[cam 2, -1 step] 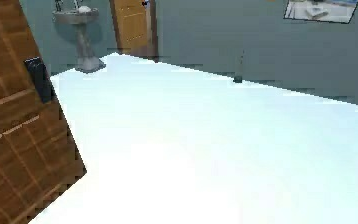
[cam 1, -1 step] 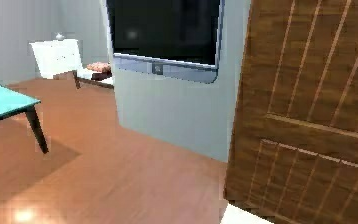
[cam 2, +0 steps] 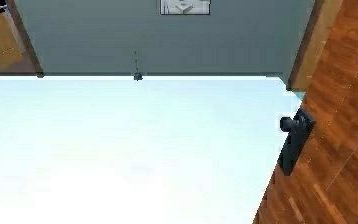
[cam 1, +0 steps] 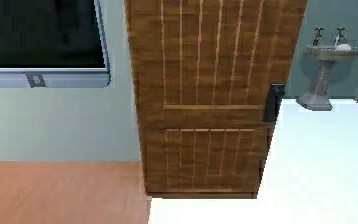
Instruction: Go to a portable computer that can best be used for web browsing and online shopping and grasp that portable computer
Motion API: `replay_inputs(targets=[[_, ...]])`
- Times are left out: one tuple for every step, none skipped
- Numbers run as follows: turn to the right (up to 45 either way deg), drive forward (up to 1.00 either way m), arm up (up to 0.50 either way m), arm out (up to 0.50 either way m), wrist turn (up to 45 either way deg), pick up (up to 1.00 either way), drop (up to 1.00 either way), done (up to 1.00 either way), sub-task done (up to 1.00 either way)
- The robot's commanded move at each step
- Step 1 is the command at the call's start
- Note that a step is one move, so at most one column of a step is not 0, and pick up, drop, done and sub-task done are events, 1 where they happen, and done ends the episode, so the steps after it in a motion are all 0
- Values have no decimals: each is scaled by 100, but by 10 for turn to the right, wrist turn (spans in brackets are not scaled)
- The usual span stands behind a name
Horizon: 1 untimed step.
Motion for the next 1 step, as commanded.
replay_inputs(targets=[[0,5,0,0,0,0,0,0,0]])
